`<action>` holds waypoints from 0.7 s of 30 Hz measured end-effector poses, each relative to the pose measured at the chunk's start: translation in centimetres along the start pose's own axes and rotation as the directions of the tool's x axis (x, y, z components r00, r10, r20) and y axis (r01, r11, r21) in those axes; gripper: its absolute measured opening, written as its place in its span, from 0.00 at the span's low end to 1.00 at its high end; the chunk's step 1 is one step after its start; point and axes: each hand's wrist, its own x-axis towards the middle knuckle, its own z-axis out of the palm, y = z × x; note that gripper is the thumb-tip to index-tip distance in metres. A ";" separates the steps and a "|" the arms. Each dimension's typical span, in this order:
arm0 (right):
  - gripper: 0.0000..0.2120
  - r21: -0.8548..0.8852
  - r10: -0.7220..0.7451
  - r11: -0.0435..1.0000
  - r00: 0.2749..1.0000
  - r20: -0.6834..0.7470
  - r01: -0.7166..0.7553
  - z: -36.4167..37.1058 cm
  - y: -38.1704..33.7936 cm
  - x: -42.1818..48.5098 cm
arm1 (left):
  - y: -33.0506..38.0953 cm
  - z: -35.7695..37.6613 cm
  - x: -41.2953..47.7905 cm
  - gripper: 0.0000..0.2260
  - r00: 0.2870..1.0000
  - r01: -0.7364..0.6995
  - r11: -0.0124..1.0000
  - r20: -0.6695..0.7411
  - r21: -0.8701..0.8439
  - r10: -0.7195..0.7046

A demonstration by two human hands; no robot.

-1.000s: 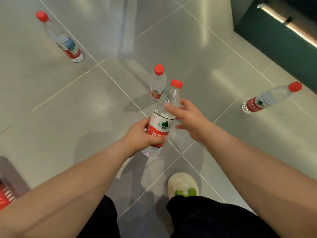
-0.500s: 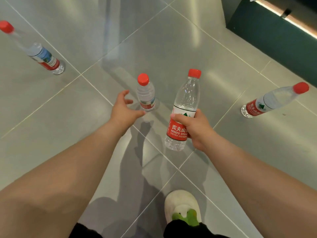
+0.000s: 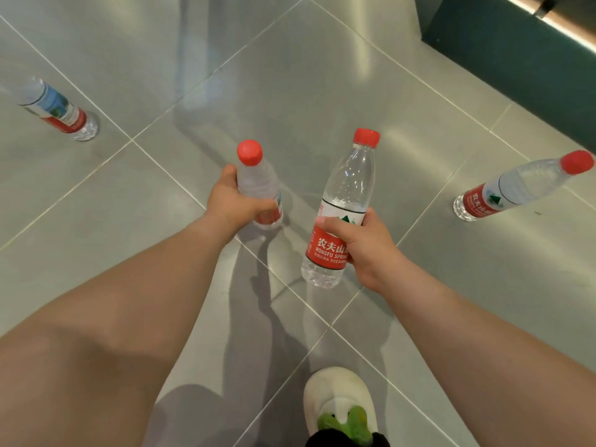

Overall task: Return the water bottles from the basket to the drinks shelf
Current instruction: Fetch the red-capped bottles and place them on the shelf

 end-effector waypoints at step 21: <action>0.16 -0.260 0.007 0.964 0.976 0.218 0.051 14.9 -23.1 -40.8 | 24.8 -28.6 -36.7 0.23 0.960 0.279 0.884 0.133 -0.376 -0.247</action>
